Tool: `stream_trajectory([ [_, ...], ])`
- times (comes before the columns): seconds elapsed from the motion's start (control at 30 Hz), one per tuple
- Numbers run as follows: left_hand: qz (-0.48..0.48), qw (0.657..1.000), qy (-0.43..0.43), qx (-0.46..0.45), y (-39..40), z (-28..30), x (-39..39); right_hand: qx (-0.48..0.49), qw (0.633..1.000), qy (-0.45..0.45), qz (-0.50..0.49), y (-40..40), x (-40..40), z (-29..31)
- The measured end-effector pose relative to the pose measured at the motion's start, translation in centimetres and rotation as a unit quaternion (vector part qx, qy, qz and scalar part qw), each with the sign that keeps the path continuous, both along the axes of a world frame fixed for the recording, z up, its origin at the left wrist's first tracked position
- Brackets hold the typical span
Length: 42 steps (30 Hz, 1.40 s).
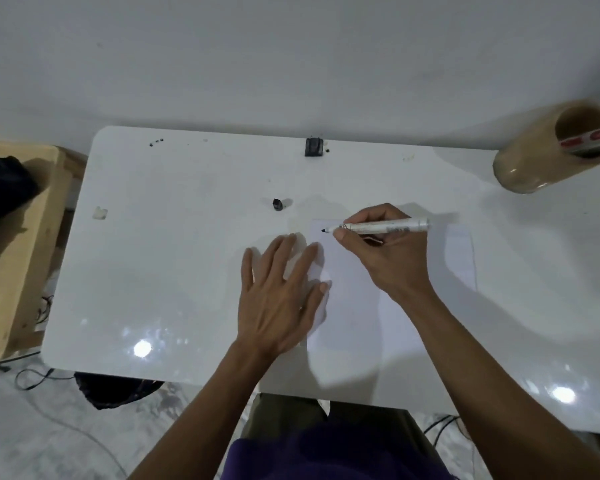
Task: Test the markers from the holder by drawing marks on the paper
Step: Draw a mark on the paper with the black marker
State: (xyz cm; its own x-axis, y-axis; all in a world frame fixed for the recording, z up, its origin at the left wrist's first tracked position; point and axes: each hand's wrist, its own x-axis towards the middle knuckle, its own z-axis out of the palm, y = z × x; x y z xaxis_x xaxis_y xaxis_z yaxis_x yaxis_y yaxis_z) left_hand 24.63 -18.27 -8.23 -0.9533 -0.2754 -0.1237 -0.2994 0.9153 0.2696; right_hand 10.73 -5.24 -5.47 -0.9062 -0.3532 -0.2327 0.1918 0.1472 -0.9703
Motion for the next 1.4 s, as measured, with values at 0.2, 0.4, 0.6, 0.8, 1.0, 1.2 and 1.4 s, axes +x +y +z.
stream_trajectory([
  [0.2,-0.009,0.999,-0.034,-0.029,-0.2,-0.8,0.4,0.039,0.998,0.046,0.033,-0.7,-1.0,-1.9],
  [0.4,0.003,0.998,-0.016,-0.062,-0.1,-1.4,0.7,0.052,0.997,0.057,0.013,-1.2,-1.2,-2.9],
  [0.6,0.007,0.997,-0.004,-0.072,0.0,-1.8,0.8,0.050,0.997,0.053,0.005,-1.4,-1.1,-3.1],
  [0.8,0.009,0.997,0.011,-0.076,0.0,-1.9,0.9,0.046,0.998,0.049,0.007,-1.4,-1.1,-3.2],
  [1.0,0.009,0.997,0.013,-0.071,0.0,-1.9,0.9,0.066,0.996,0.057,0.019,-1.4,-1.2,-3.2],
  [1.2,0.009,0.997,0.019,-0.071,0.0,-2.0,0.9,0.073,0.996,0.047,0.026,-1.3,-1.2,-3.0],
  [1.4,0.012,0.997,0.014,-0.070,0.0,-2.2,0.9,0.077,0.995,0.047,0.030,-1.3,-1.2,-3.0],
])
